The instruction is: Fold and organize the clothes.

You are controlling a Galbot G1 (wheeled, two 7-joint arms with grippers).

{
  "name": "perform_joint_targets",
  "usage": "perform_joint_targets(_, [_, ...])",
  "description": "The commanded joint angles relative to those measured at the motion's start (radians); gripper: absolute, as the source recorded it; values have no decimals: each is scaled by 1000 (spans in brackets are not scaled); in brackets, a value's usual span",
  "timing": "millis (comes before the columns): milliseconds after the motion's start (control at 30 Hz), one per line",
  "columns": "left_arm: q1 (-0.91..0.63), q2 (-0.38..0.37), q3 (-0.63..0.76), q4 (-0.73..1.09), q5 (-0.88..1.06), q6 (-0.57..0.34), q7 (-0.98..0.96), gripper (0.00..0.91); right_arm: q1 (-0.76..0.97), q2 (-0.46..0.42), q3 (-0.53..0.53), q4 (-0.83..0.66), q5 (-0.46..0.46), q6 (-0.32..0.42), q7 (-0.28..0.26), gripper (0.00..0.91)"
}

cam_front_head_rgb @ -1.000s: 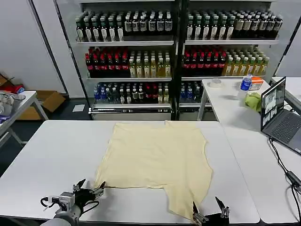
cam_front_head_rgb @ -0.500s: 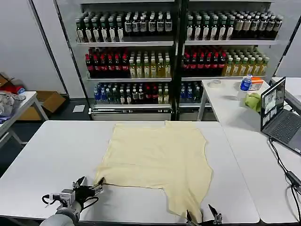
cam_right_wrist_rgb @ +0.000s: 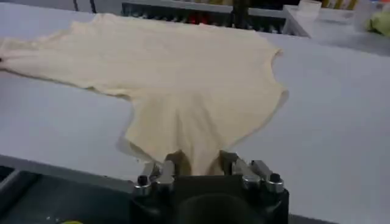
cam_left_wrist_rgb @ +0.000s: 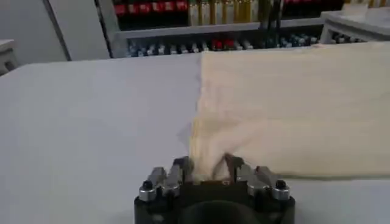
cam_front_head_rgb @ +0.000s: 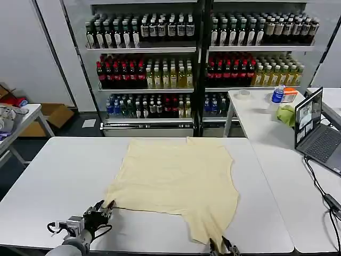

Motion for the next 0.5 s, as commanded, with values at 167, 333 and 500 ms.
perform_joint_targets(167, [9, -2, -1, -20, -10, 4, -1, 30, -30, -1, 11, 58, 1, 39, -4, 0])
perform_joint_targets(333, [39, -4, -21, -102, -21, 2, -5, 20, -67, -9, 38, 128, 1, 52, -9, 0])
perform_joint_targets(500, [75, -10, -44, -179, -23, 1, -8, 20, -106, -23, 76, 196, 1, 61, -15, 0])
